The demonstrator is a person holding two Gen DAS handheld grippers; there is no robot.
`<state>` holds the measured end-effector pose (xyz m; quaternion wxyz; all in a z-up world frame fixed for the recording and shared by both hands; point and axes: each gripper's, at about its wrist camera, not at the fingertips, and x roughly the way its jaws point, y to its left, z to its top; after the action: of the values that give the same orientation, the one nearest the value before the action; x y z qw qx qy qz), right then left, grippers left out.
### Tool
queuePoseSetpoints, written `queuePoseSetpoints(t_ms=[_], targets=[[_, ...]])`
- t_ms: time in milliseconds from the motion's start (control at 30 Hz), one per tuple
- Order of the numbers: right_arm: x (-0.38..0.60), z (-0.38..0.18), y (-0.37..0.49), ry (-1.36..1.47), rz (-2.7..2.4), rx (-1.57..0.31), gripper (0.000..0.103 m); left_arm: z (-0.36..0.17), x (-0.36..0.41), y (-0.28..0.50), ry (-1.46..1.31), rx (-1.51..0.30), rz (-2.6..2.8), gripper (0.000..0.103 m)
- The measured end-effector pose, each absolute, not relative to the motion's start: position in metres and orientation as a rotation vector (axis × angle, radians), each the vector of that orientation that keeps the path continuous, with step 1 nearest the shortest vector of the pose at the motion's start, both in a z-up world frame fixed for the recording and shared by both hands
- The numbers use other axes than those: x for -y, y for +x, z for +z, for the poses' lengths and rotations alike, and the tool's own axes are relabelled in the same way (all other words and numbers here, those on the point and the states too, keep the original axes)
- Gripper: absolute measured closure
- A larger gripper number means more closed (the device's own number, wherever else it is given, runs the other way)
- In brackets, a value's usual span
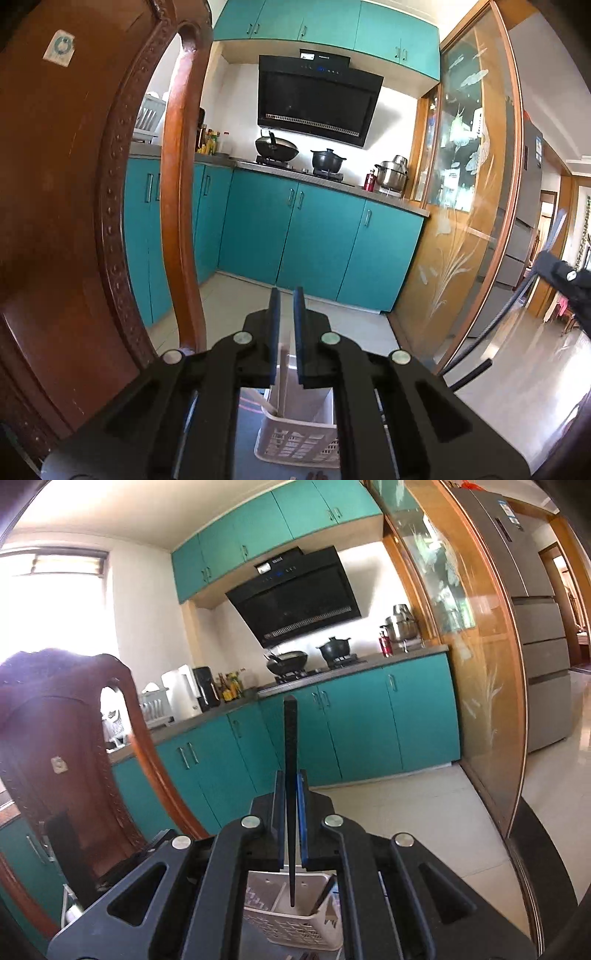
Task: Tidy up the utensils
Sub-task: 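Raise both chopsticks over the white holder and open both tools to release them, then bring both open tools back down to the chopsticks on the cloth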
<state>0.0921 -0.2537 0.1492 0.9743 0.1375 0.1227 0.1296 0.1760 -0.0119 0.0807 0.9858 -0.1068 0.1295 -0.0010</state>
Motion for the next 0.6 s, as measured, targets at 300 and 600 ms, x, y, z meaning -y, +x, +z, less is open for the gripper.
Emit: queuePoseSetpoints(t_ms=[300, 600], targets=[[0.235, 0.115, 0.097, 0.182, 0.275, -0.311, 0.096, 0.070, 0.001, 0.159, -0.234, -0.268, -0.014, 0.078], [0.242, 0.103, 0.060, 0.142, 0.303, -0.295, 0.091, 0.062, 0.012, 0.125, -0.119, -0.258, -0.023, 0.071]])
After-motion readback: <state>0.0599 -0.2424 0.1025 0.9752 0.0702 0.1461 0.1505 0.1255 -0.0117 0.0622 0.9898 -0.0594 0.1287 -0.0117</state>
